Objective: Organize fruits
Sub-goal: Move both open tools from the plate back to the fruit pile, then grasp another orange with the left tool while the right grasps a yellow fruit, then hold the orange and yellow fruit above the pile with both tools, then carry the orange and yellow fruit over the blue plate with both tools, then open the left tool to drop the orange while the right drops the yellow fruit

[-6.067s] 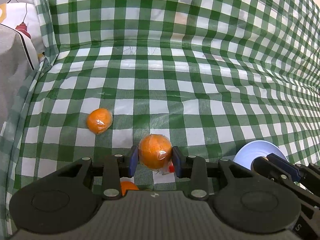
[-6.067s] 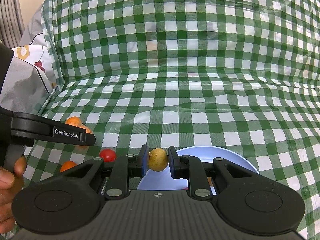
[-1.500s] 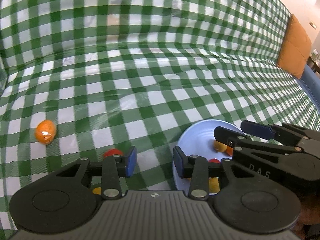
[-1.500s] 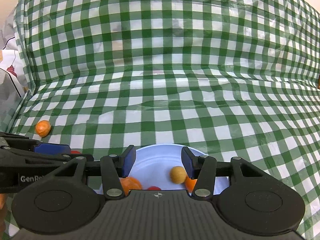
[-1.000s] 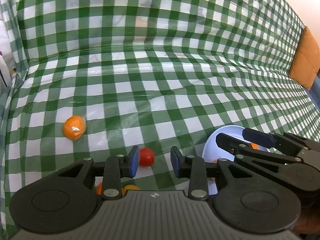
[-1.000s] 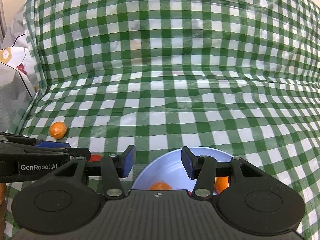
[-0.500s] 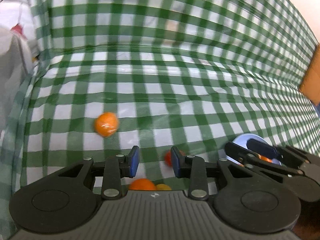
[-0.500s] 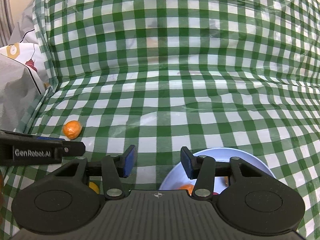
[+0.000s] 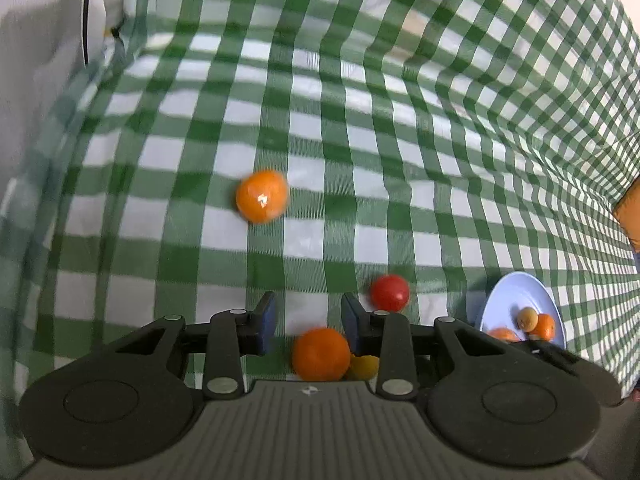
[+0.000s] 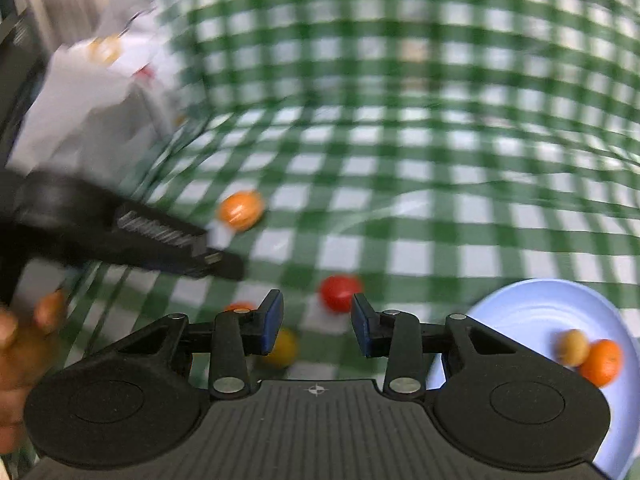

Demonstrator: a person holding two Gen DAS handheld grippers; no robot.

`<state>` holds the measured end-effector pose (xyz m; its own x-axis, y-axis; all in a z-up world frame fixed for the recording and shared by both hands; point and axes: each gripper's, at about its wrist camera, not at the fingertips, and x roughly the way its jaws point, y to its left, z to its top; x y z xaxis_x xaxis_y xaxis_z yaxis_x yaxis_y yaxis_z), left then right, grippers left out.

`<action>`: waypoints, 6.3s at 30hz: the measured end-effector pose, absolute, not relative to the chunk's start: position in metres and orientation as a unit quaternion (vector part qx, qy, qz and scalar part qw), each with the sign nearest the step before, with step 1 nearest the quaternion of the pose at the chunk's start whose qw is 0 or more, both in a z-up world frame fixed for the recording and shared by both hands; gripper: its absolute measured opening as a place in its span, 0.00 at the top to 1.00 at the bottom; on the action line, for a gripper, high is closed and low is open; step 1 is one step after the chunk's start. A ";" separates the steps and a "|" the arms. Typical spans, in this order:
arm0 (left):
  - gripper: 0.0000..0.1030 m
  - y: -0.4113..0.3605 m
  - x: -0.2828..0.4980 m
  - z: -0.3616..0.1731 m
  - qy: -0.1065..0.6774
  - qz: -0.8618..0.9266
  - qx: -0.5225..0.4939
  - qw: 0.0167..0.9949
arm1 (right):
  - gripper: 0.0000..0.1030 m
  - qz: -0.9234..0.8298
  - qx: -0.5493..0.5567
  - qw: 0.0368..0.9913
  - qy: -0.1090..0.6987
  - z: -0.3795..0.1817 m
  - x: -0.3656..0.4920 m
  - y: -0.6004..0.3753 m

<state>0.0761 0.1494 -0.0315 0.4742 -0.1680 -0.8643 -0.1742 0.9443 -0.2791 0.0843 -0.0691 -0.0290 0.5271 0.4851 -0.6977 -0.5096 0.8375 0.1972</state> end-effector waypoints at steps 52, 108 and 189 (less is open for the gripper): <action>0.62 0.130 0.092 -0.056 0.535 0.023 -0.096 0.839 | 0.75 0.339 -0.067 0.844 0.410 -0.057 0.088 -0.055; 0.62 0.100 0.086 -0.012 0.468 0.028 -0.042 0.882 | 0.75 0.243 -0.060 0.891 0.379 -0.014 0.070 -0.122; 0.37 -0.017 0.067 -0.004 0.400 -0.121 -0.016 0.908 | 0.50 0.088 0.047 0.922 0.373 -0.009 0.085 -0.234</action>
